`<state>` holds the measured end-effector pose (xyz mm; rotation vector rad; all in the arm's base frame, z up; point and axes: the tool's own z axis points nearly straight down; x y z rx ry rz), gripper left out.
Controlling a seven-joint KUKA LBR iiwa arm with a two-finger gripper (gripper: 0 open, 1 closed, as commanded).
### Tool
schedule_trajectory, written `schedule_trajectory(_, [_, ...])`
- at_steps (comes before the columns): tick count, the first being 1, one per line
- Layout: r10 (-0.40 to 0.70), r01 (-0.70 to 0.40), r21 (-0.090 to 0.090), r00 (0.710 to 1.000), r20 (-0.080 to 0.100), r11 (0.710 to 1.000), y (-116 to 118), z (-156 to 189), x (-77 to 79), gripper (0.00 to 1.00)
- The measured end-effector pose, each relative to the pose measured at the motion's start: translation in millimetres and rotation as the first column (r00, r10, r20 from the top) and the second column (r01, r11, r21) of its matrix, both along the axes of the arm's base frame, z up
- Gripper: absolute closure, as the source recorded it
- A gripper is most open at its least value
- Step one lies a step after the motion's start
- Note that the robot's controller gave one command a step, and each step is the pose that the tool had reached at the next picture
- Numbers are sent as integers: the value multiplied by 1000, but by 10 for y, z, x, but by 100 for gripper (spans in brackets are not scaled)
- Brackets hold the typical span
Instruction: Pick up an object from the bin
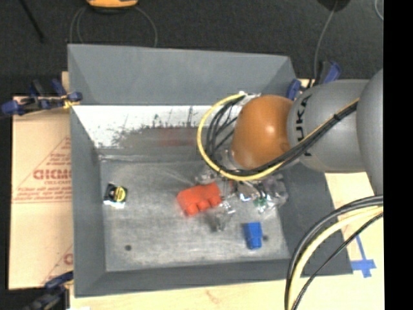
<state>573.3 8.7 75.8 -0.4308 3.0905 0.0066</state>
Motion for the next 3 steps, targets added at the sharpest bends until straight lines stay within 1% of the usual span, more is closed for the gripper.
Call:
schedule_trajectory(1, [-5, 5, -1, 1000, 6, 1000, -6, 21, 23, 100])
schedule_trajectory(2, [-157, 157, -3, 988, -11, 988, 248, 1082, -311, 100])
schedule_trajectory(3, [-201, 201, -3, 980, -8, 980, 237, 2249, -218, 100])
